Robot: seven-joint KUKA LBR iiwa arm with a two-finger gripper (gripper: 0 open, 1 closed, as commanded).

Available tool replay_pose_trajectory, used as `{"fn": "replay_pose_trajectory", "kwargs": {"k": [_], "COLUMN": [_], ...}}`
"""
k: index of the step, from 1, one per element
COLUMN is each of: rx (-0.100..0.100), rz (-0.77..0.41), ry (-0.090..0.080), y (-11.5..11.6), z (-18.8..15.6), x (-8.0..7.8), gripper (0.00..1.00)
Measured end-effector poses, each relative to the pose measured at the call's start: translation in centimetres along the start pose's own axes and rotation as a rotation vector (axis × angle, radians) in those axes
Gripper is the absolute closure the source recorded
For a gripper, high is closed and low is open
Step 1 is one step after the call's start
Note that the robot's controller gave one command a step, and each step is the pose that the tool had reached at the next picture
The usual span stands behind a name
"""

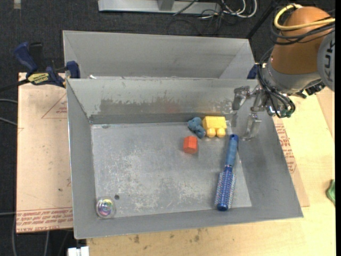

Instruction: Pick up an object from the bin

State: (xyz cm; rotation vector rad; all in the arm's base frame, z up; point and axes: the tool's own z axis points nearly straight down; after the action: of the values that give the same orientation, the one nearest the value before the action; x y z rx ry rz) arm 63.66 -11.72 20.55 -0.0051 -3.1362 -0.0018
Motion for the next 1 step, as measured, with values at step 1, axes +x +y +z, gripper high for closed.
{"fn": "replay_pose_trajectory", "kwargs": {"k": [1], "rx": [-0.009], "rz": [-0.634], "ry": [-0.008], "y": [-2.75], "z": [13.64], "x": [4.62], "gripper": [0.0]}}
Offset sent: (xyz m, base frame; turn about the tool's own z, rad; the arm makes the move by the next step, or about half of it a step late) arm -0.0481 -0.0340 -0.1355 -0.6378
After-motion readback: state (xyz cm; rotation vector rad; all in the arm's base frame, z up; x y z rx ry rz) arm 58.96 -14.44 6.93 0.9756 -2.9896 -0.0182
